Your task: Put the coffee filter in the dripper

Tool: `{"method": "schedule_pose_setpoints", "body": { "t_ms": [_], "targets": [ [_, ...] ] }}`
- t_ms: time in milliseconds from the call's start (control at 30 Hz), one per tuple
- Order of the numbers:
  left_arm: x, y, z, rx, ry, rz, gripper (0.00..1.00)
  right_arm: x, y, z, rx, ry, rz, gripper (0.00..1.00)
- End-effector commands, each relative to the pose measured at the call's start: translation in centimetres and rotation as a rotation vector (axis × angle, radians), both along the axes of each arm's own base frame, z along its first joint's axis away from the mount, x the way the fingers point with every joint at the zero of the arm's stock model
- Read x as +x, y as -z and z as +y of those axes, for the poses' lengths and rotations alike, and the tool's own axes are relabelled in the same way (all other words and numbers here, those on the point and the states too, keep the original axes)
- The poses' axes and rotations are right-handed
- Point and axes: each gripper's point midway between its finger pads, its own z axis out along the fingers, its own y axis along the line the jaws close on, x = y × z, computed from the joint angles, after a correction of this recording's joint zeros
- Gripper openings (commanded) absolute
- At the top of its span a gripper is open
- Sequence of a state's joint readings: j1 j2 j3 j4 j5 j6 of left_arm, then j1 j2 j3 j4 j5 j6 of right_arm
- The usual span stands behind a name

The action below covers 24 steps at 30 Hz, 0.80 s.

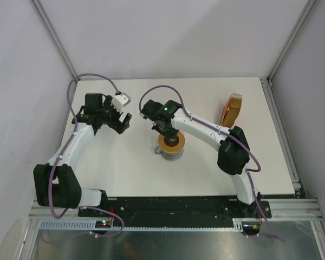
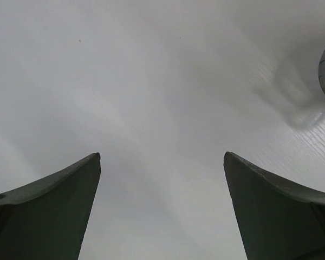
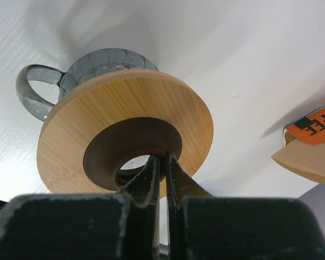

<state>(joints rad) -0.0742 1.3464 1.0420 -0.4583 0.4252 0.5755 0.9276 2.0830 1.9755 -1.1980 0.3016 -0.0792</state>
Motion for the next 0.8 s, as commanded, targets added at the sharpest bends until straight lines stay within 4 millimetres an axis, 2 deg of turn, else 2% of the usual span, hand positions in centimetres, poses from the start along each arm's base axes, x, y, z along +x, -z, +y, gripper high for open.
{"method": "schedule_pose_setpoints", "body": {
  "t_ms": [0,300,467,500,633,767],
  "targets": [
    [0.2,-1.9,-0.1,-0.024,0.009,-0.05,1.0,-0.4,-2.1,0.6,0.063,-0.009,-0.022,0.0],
    [0.2,-2.0,-0.2,-0.029,0.015,-0.051,0.99,-0.7,-2.0,0.2,0.049,-0.002,-0.029,0.0],
    [0.2,-2.0,-0.2,-0.028,0.017,-0.052,1.0,-0.9,-1.1,0.0,0.027,0.002,-0.016,0.01],
    [0.2,-2.1,-0.2,-0.027,0.017,-0.054,1.0,-0.9,-1.0,-0.1,0.022,0.003,-0.017,0.04],
    [0.2,-2.0,-0.3,-0.029,0.019,-0.053,1.0,-0.6,-1.6,-0.2,0.031,0.016,-0.037,0.26],
    [0.1,-2.0,-0.3,-0.03,0.021,-0.051,1.0,-0.4,-2.8,0.1,0.07,0.023,-0.066,0.36]
  ]
}}
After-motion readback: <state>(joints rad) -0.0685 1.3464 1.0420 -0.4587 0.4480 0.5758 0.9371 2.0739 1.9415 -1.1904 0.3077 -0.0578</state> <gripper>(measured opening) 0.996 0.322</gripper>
